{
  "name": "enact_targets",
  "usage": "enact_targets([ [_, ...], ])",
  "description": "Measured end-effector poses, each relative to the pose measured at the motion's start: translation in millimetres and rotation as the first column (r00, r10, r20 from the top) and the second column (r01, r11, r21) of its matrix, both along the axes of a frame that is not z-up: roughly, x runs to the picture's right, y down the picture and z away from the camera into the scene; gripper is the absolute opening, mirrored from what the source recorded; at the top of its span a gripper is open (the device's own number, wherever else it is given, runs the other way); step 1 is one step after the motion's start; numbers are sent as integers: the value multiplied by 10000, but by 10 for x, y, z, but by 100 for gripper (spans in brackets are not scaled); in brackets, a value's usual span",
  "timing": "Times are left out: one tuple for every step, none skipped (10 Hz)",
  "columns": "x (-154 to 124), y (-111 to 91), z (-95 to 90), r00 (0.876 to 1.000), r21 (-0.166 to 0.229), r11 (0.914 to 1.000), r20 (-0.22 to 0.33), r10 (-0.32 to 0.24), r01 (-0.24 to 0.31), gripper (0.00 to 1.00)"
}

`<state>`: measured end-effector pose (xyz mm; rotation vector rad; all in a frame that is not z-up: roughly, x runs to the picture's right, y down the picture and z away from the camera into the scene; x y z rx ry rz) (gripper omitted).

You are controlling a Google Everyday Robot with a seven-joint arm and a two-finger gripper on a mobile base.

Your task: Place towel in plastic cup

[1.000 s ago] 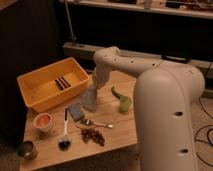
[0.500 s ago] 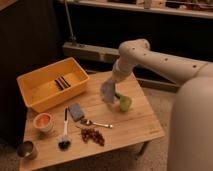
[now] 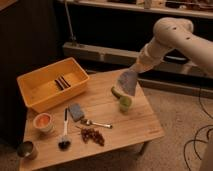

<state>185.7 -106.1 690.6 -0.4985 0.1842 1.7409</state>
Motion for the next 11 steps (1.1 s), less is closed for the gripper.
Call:
enact_targets([
  [40, -6, -68, 9996, -572, 9979, -4, -292, 292, 0],
  [44, 16, -92, 9987, -1047, 9932, -28, -510, 504, 0],
  [24, 67, -94, 9968, -1568, 9846, -97, -797, 772, 0],
  [-70, 181, -91, 9931, -2110, 9711, -134, -1165, 1111, 0],
  [-139, 265, -114, 9915, -2350, 9642, -136, -1295, 1227, 0],
  [-187, 366, -160, 9897, -2594, 9566, -179, -1422, 1328, 0],
  [-208, 474, -195, 9881, -2782, 9504, -246, -1518, 1390, 0],
  [-251, 541, -212, 9862, -2854, 9470, -307, -1626, 1473, 0],
  [-301, 587, -219, 9857, -2856, 9466, -317, -1655, 1497, 0],
  [-270, 635, -185, 9841, -2833, 9474, -516, -1701, 1489, 0],
  [-262, 659, -162, 9846, -2803, 9496, -616, -1639, 1405, 0],
])
